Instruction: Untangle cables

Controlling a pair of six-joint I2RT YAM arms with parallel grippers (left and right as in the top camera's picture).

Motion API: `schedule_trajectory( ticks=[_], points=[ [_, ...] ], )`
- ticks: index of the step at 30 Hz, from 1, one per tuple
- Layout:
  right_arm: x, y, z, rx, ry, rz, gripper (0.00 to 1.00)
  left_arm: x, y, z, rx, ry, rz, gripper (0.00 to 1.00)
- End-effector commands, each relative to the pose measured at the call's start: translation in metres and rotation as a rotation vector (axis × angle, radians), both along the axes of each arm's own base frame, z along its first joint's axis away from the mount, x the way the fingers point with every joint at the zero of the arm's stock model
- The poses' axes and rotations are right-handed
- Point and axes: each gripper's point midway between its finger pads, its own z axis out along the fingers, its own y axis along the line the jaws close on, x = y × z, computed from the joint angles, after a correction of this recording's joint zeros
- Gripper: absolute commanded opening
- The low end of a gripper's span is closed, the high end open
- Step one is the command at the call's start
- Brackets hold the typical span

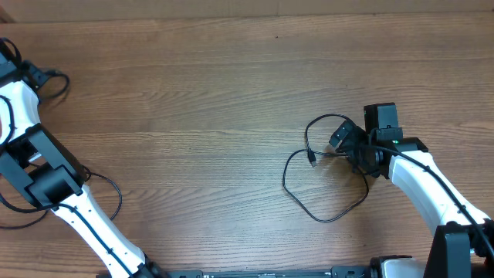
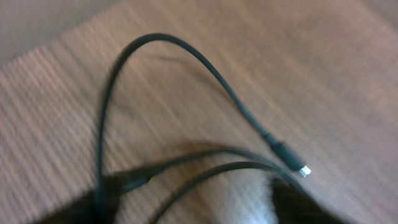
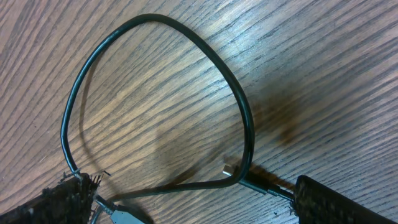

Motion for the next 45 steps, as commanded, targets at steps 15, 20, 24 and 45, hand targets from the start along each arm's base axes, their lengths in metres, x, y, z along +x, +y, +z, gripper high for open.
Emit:
schedule_trajectory(
  ticks=[15, 20, 24, 45],
  points=[
    [0.002, 0.001, 0.002, -0.001, -0.007, 0.003, 1.0, -0.004, -0.09, 0.188, -0.338, -0.376, -0.15, 1.0],
    [0.002, 0.001, 0.002, -0.001, -0.007, 0.003, 1.0, 0.014, -0.187, 0.226, -0.58, -0.474, -0.504, 1.0],
    [0.002, 0.001, 0.002, -0.001, -0.007, 0.003, 1.0, 0.015, -0.253, 0.219, -0.702, -0.404, -0.636, 0.99],
    [0.002, 0.001, 0.002, -0.001, -0.007, 0.003, 1.0, -0.081, -0.452, 0.209, -0.418, 0.131, -0.996, 1.0]
  ],
)
